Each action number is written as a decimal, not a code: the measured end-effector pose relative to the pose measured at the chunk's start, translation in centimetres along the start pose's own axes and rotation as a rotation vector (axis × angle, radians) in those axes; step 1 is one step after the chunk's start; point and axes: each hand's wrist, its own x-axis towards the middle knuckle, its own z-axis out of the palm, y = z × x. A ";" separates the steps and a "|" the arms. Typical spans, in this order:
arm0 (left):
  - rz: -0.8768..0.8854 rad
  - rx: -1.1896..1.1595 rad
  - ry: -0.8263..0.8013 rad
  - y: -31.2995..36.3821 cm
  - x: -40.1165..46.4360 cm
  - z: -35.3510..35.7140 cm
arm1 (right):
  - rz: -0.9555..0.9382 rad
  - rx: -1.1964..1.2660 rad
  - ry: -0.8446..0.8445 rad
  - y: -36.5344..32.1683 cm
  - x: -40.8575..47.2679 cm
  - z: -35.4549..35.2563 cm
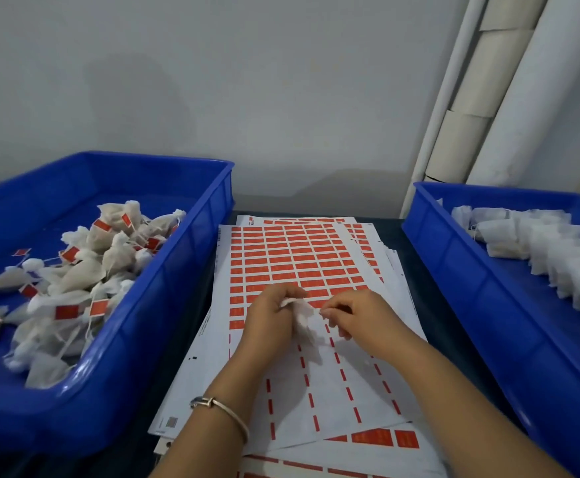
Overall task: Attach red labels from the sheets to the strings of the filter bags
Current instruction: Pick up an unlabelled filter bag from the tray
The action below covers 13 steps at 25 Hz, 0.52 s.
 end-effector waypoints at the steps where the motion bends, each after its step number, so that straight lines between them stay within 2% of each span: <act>1: 0.020 -0.017 -0.022 -0.1 -0.2 0.0 | 0.007 -0.001 -0.006 0.3 -0.1 0.1; 5: 0.106 0.053 -0.130 -0.4 -0.7 0.2 | -0.028 -0.077 -0.061 1.2 -0.6 0.7; 9: 0.243 0.208 -0.132 -0.5 -0.9 0.5 | -0.018 0.238 0.014 1.4 -1.1 0.8; 13: 0.232 0.190 -0.123 -0.4 -0.7 0.1 | 0.016 0.402 0.009 2.4 -1.6 0.5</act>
